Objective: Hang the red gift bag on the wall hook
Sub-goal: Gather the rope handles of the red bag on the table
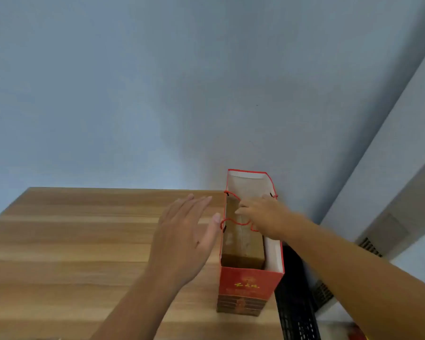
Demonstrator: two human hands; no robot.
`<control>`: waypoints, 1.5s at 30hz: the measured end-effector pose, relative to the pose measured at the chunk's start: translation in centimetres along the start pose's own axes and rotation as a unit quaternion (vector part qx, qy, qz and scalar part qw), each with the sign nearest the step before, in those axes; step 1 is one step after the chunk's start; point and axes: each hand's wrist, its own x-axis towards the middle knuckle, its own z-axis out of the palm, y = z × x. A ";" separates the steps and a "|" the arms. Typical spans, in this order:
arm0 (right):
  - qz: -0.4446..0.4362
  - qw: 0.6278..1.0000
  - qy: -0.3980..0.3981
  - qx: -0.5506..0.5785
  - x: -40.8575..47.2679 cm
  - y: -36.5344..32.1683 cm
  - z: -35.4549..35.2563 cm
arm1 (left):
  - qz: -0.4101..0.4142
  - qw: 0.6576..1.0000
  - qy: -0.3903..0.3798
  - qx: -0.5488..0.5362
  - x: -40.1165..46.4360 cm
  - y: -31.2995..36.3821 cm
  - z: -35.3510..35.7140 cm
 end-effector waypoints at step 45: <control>0.077 0.988 -0.027 0.132 1.9 1.3 -11.1 | 0.014 0.999 -0.017 -0.049 3.3 0.0 3.0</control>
